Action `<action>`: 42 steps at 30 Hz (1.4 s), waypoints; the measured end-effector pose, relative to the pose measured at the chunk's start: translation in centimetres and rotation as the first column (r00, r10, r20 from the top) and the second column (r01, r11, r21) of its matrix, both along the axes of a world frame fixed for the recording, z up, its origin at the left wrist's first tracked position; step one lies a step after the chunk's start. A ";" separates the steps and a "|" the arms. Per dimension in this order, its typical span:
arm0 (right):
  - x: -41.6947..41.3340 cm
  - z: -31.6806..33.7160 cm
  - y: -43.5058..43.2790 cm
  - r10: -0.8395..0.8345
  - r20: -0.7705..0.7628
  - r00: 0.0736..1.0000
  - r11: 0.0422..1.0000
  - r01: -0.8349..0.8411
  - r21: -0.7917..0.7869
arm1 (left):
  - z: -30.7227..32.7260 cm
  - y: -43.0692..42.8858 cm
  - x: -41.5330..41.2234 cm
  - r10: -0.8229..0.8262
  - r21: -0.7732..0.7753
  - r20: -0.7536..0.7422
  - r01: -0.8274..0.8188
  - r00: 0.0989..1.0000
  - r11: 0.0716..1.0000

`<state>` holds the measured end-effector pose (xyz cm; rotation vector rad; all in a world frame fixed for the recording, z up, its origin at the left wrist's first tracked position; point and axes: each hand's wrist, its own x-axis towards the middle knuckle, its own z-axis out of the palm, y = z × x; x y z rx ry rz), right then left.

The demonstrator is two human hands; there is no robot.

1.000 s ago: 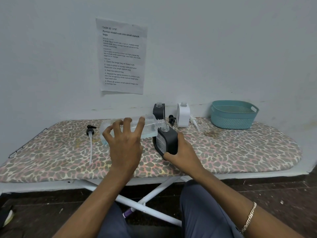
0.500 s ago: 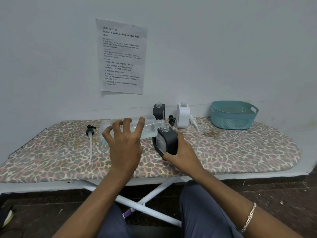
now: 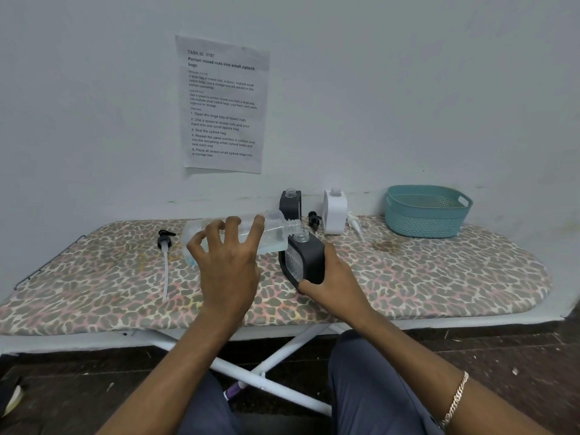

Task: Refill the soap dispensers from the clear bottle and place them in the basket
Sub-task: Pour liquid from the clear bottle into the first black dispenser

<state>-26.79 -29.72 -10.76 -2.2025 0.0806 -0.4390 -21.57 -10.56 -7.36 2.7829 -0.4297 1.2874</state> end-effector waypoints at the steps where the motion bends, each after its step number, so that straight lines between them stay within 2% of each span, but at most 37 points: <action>1: 0.0 0.0 0.0 0.001 0.002 1.000 1.000 -0.001 0.004 | 0.0 0.0 0.0 0.001 0.001 0.001 -0.001 1.000 1.000; 30: 0.2 -0.3 -0.1 -0.004 -0.004 1.000 1.000 0.004 -0.006 | 0.0 0.0 0.0 0.001 0.006 -0.005 -0.001 1.000 1.000; 42: 0.1 -0.2 -0.1 -0.007 -0.003 1.000 0.999 0.007 0.047 | -0.4 0.1 0.3 -0.005 -0.012 -0.015 0.005 1.000 1.000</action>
